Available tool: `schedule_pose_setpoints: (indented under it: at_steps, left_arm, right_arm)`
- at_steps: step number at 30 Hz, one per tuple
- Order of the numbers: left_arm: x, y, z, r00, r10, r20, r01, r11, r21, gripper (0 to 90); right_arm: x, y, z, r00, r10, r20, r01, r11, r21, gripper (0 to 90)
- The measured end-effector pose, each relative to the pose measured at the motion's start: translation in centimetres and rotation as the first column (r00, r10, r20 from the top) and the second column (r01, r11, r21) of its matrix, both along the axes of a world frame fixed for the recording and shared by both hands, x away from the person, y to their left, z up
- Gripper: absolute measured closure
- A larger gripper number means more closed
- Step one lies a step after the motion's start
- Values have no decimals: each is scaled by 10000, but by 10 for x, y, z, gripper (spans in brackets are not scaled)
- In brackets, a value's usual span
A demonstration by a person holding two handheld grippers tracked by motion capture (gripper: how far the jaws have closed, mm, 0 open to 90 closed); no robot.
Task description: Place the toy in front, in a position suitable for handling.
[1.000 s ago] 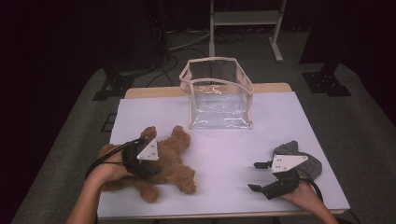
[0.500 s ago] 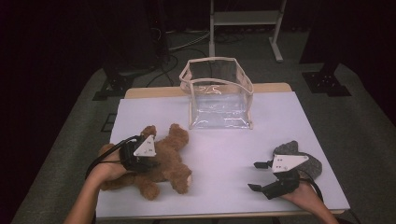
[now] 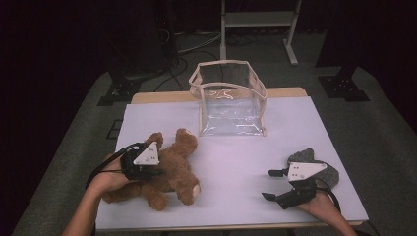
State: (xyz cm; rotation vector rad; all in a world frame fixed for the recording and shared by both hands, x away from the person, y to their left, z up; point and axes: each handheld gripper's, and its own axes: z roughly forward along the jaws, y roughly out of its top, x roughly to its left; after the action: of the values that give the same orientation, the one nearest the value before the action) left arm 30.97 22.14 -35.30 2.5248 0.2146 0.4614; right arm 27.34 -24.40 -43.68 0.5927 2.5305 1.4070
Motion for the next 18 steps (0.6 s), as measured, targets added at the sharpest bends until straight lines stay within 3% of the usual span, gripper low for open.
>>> schedule_pose_setpoints:
  at_steps: [8,10,15,17,18]
  left_arm:
    - [-3,-8,8,9992,-381,-77,376,9974,-609,653]
    - [-3,-21,13,9975,-697,-120,684,9938,-878,653]
    - [-1,-47,17,9932,-1165,15,1162,9893,-878,653]
    - [1,-69,20,9879,-1548,67,1548,9834,-942,652]
    - [1,-69,20,9879,-1548,67,1548,9834,-942,652]
  right_arm:
    - [0,-4,3,9999,-133,106,132,9998,120,205]
    - [1,-6,4,9998,-199,85,198,9997,174,205]
    - [1,-12,6,9994,-309,176,306,9994,173,206]
    - [-1,-22,8,9984,-505,270,500,9986,180,206]
    - [-2,-27,9,9977,-617,296,611,9979,204,206]
